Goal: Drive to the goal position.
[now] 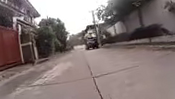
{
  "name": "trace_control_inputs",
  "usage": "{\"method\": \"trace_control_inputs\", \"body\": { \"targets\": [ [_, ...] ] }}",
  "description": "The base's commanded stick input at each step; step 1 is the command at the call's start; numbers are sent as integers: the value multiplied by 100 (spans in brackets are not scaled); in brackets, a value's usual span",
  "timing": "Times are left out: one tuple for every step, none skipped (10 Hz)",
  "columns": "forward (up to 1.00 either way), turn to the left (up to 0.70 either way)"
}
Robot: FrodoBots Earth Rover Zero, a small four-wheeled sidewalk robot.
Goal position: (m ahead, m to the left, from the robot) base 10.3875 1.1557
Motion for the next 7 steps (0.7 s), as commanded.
{"method": "trace_control_inputs", "body": {
  "targets": [
    [85,1],
    [85,1],
    [85,1],
    [85,1],
    [85,1],
    [85,1],
    [85,1]
  ]
}}
